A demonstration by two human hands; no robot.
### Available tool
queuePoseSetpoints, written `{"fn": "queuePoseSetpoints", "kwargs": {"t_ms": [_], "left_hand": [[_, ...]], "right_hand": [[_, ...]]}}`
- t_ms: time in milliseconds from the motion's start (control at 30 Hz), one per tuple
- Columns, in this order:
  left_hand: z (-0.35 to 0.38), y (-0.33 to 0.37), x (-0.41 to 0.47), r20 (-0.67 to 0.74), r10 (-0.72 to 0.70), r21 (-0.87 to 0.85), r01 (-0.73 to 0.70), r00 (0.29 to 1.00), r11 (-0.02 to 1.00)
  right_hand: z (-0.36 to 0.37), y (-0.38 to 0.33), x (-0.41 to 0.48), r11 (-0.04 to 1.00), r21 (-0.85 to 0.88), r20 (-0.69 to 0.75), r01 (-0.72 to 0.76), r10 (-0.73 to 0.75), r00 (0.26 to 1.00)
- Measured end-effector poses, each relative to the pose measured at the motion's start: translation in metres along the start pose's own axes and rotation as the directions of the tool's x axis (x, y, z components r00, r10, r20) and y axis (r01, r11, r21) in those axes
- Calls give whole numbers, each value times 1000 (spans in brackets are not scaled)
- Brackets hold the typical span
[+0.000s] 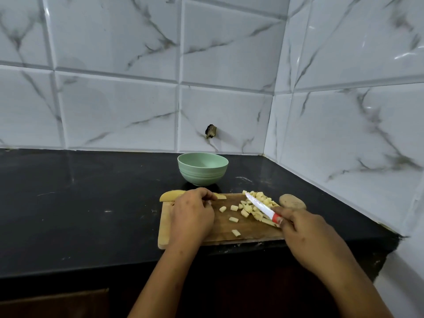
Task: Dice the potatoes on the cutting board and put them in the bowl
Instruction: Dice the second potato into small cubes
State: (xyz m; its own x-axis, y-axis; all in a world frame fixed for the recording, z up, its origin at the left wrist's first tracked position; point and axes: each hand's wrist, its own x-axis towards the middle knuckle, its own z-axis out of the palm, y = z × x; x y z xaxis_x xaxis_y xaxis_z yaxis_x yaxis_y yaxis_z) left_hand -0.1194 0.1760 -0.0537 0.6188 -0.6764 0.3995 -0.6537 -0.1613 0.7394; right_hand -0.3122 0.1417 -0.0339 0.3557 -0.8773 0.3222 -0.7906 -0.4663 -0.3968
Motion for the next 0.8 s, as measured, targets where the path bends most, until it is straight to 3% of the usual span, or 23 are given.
{"fn": "queuePoseSetpoints", "kwargs": {"t_ms": [67, 167, 267, 400, 567, 700, 800], "left_hand": [[0, 1, -1, 1, 0, 15, 0, 1000, 1000], [-1, 0, -1, -22, -15, -12, 15, 1000, 1000], [-2, 0, -1, -27, -20, -20, 19, 999, 1000], [0, 0, 0, -6, -15, 9, 15, 1000, 1000], [1, -1, 1, 10, -1, 24, 0, 1000, 1000], [4, -3, 3, 4, 10, 41, -10, 1000, 999], [7, -6, 5, 3, 8, 50, -8, 1000, 999]], "right_hand": [[0, -1, -2, 999, 40, 20, 27, -27, 999], [-1, -10, -14, 982, 150, 168, 116, -141, 976], [-1, -15, -21, 979, 146, 245, 141, -174, 954], [2, -4, -6, 997, 32, 187, 71, -76, 979], [3, 1, 5, 999, 23, 69, 27, -28, 997], [9, -10, -4, 990, 115, 153, 84, -102, 983], [15, -16, -6, 995, 54, 175, 82, -91, 980]]}}
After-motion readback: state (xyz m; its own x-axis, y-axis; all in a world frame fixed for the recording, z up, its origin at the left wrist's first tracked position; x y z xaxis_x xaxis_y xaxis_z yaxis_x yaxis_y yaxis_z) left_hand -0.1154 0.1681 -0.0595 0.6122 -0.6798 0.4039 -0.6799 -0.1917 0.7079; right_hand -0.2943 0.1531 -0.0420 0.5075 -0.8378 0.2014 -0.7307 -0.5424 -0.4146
